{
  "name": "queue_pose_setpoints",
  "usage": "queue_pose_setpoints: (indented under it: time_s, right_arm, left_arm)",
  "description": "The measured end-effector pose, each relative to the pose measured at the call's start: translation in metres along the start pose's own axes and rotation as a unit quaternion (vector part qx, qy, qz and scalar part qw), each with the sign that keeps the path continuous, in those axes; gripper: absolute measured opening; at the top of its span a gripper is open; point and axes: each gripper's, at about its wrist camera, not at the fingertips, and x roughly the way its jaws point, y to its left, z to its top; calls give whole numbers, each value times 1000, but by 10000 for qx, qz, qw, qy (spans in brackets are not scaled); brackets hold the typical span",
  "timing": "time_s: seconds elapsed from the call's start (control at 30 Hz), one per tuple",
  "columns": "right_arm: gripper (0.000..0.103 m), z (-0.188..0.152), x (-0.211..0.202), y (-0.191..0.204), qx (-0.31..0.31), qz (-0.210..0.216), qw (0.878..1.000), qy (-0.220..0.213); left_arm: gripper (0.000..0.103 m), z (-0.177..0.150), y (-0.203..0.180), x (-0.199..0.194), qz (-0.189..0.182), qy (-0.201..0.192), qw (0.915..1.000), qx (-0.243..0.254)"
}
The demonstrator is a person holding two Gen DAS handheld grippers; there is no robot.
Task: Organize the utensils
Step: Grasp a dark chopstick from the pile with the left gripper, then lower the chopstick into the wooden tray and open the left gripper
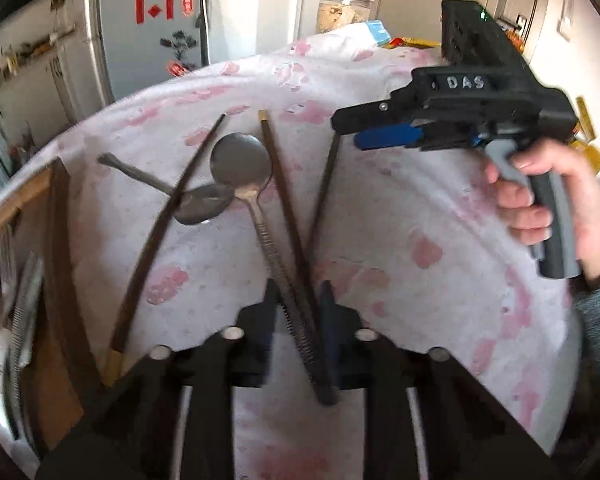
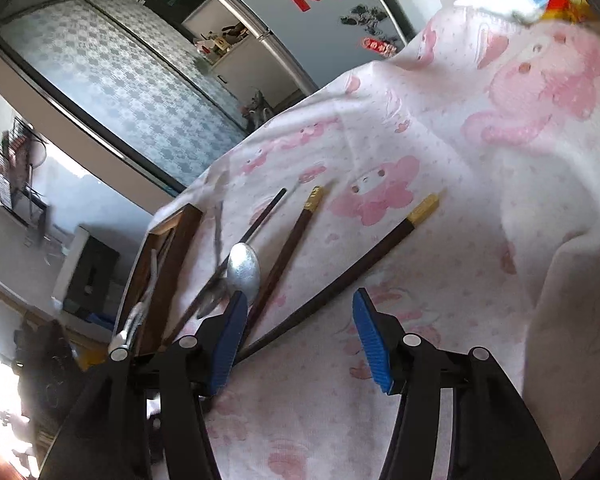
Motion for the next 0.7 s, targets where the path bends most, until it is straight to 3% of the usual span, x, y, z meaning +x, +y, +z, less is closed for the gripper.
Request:
queue_pose_setpoints:
  time_s: [0.2,0.37,0.4,0.47,0.7]
  right_arm:
    - [57,-4,4,0,248,137,9996,31]
    - [57,-4,12,9,346,180,9992,3]
    - [54,-4,15,12,361,186,9992,-18]
    - [27,-5,17,20,246,14,9997,-92]
    - [19,-4,15,53,-29,-32,9998,-169]
  left_arm:
    - [5,-3,-2,-9,-12,-129,9999,-75]
    - [5,4,-17,-31,-95,-382,9992,-18]
    - [5,4,-20,-34,-134,-402,9991,14]
    - [5,4,-26,-36,-103,-392,9991,93]
    - [6,-10,-17,-44,-23,-393,9992,82]
